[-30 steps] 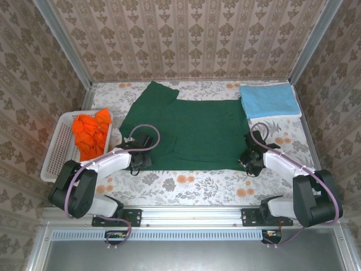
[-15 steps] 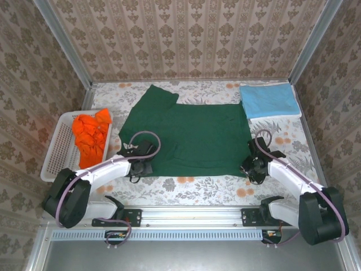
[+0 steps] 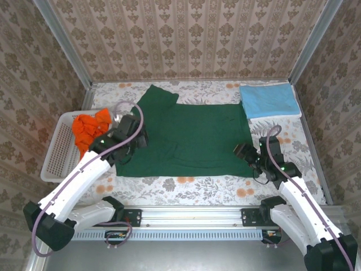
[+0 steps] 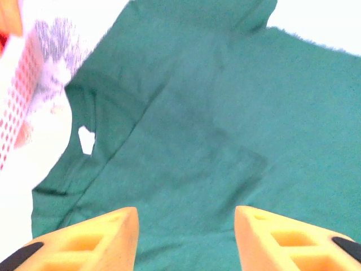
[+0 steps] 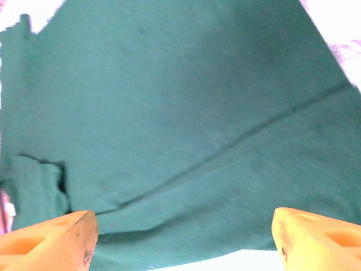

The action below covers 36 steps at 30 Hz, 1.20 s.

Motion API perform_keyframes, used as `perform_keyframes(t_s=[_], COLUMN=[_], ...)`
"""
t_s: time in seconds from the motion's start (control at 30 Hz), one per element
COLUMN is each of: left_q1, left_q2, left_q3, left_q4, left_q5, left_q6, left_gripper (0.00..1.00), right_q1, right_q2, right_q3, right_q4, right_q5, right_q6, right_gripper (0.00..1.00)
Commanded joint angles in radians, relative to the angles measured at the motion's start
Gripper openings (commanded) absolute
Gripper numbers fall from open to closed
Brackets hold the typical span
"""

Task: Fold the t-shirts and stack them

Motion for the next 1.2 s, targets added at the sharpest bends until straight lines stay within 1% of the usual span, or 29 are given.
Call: perform_keyframes(t_s=[0.0, 0.07, 0.2, 0.23, 0.3, 0.43, 0.53, 0.63, 0.77, 0.8, 0.83, 0.9, 0.93, 1.0, 1.1, 1.17], left_q1=[0.047, 0.078, 0.143, 0.175, 0.222, 0.283, 0.324, 0.359, 0.395, 0.406, 0.416, 0.438, 0.443, 0.448, 0.451, 0.453], left_q2=[0.051, 0.104, 0.247, 0.282, 0.408, 0.655, 0.877, 1.134, 1.502, 1.568, 1.61, 1.645, 1.646, 1.656, 1.711, 1.73], left_q3=[0.14, 0.216, 0.347, 0.371, 0.455, 0.638, 0.798, 1.05, 1.542, 1.632, 1.676, 1.661, 1.629, 1.594, 1.648, 1.647], left_q4=[-0.015, 0.015, 0.106, 0.133, 0.174, 0.221, 0.257, 0.229, 0.074, 0.065, 0.076, 0.164, 0.21, 0.276, 0.27, 0.277], left_q5=[0.033, 0.07, 0.155, 0.176, 0.223, 0.268, 0.307, 0.39, 0.439, 0.453, 0.468, 0.504, 0.509, 0.501, 0.501, 0.499], left_q6=[0.104, 0.145, 0.203, 0.213, 0.224, 0.249, 0.269, 0.289, 0.331, 0.333, 0.33, 0.311, 0.311, 0.321, 0.332, 0.331], left_gripper=[0.5, 0.53, 0.64, 0.66, 0.68, 0.72, 0.73, 0.73, 0.73, 0.73, 0.73, 0.73, 0.73, 0.74, 0.74, 0.75], right_q1=[0.009, 0.012, 0.036, 0.045, 0.059, 0.063, 0.062, 0.062, 0.06, 0.059, 0.059, 0.059, 0.059, 0.055, 0.054, 0.052], right_q2=[0.054, 0.113, 0.202, 0.211, 0.228, 0.271, 0.329, 0.398, 0.513, 0.543, 0.567, 0.618, 0.627, 0.698, 0.765, 0.805], right_q3=[0.098, 0.149, 0.214, 0.22, 0.219, 0.212, 0.219, 0.237, 0.289, 0.303, 0.313, 0.334, 0.344, 0.36, 0.393, 0.416], right_q4=[0.127, 0.129, 0.126, 0.128, 0.146, 0.186, 0.243, 0.329, 0.413, 0.43, 0.444, 0.476, 0.487, 0.515, 0.534, 0.532], right_q5=[-0.026, -0.029, 0.005, 0.024, 0.059, 0.092, 0.128, 0.171, 0.218, 0.222, 0.228, 0.243, 0.251, 0.253, 0.247, 0.237], right_q6=[-0.064, -0.075, -0.111, -0.121, -0.143, -0.182, -0.206, -0.218, -0.235, -0.243, -0.248, -0.266, -0.271, -0.271, -0.267, -0.261], right_gripper=[0.81, 0.79, 0.79, 0.79, 0.79, 0.79, 0.8, 0.8, 0.8, 0.8, 0.8, 0.8, 0.8, 0.8, 0.8, 0.8])
